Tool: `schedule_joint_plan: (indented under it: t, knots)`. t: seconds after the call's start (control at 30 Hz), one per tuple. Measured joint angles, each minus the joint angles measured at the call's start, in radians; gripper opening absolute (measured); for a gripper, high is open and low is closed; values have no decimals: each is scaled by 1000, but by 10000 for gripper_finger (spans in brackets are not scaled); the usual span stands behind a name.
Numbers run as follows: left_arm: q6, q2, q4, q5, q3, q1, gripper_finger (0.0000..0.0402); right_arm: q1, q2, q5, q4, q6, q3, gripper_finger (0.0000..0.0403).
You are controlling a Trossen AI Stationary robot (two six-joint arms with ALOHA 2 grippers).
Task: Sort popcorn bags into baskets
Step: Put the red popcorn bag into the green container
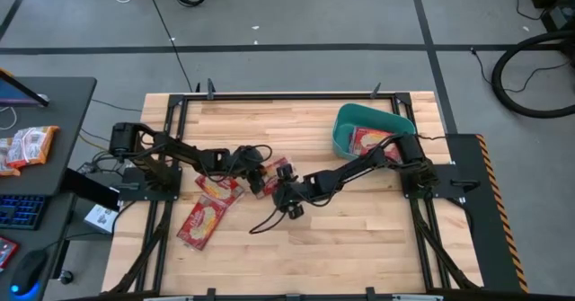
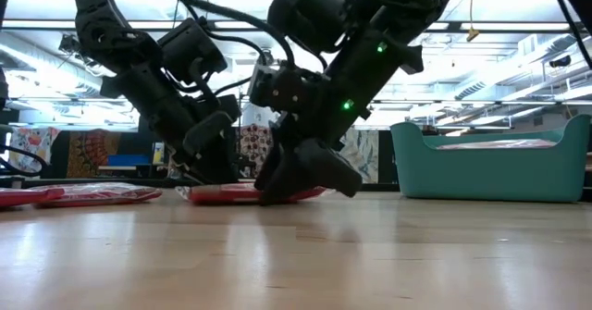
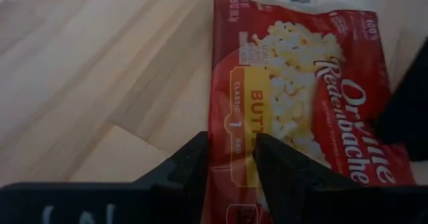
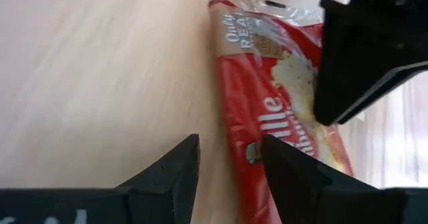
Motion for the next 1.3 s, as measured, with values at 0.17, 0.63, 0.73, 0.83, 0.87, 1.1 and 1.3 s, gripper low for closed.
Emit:
schedule_joint_plan:
  t: [0.17, 0.63, 0.73, 0.83, 0.87, 1.1, 1.3]
  knots:
    - [1, 1, 16, 24, -1, -7, 130, -14, 23, 39, 35, -35, 1, 169]
    - [1, -1, 13, 10, -1, -5, 130, -19, 24, 163, 62, -174, -4, 125]
    - [23, -1, 14, 14, -1, -5, 130, -19, 23, 154, 54, -171, -4, 79]
    - [43, -23, -12, 24, 0, -5, 130, -12, 23, 155, 49, -163, -3, 39]
    - [54, -39, -23, 31, -1, -6, 130, -7, 21, 166, 45, -161, -3, 34]
    - [162, -181, -18, -68, 0, -6, 130, 18, -38, 206, -96, -59, -4, 35]
    - [271, -287, 38, -193, 0, -4, 130, 45, -141, 234, -254, 88, -4, 38]
